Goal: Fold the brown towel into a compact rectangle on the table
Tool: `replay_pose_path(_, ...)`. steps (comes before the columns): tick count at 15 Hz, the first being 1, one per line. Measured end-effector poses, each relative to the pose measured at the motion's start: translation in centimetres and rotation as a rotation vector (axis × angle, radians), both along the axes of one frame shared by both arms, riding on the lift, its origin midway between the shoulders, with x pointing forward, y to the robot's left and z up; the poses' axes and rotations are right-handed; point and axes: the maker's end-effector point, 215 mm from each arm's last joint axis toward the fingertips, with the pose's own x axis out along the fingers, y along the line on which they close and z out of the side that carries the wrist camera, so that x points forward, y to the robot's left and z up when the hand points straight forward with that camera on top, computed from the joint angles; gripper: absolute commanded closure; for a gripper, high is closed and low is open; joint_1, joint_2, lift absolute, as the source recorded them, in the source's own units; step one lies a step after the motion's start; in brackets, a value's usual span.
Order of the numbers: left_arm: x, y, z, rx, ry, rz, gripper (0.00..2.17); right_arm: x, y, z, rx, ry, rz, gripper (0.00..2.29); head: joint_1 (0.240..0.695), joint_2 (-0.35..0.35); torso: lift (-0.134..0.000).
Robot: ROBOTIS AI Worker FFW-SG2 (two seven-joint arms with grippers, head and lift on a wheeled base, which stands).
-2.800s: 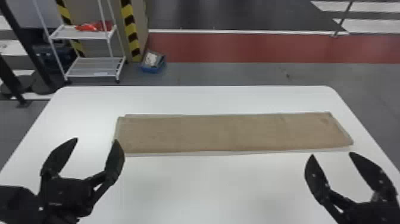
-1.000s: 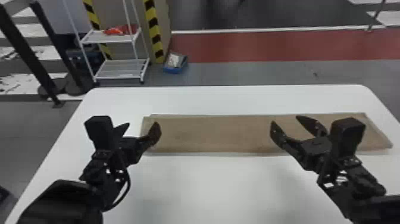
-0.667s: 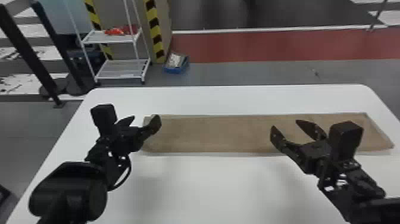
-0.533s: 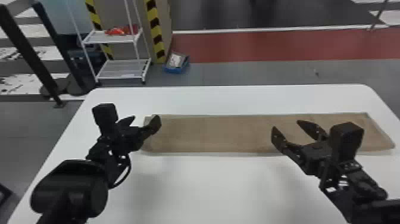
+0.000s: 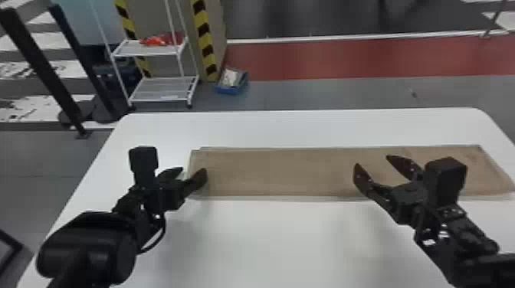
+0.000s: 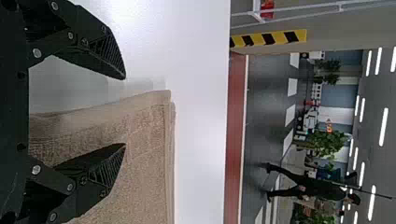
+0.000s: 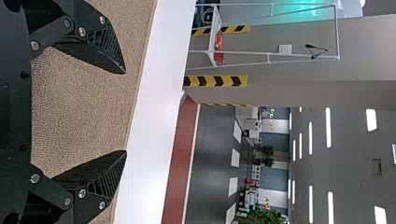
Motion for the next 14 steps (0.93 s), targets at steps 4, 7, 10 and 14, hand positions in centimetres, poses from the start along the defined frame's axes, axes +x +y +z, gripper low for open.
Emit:
replay_pose_path(4,-0.3,0.1,-0.5,-0.016,0.005,-0.007,0.64,-0.2,0.0,-0.2,0.001,-0.002,0.001,0.32,0.695,0.114,-0.123)
replay_pose_path(7,-0.3,-0.3,-0.5,-0.021,0.005,-0.018,1.24,-0.3,-0.2,-0.3,-0.001,-0.001,-0.001,0.32,0.695,0.111,-0.123)
replay_pose_path(10,-0.1,-0.4,0.3,-0.041,-0.007,-0.017,1.42,-0.3,-0.3,-0.1,-0.001,-0.005,0.000,0.32,0.695,0.107,-0.123)
replay_pose_path(14,0.3,-0.5,4.6,-0.123,-0.079,-0.007,1.42,-0.2,-0.1,0.2,-0.001,-0.010,0.001,0.32,0.695,0.106,-0.123)
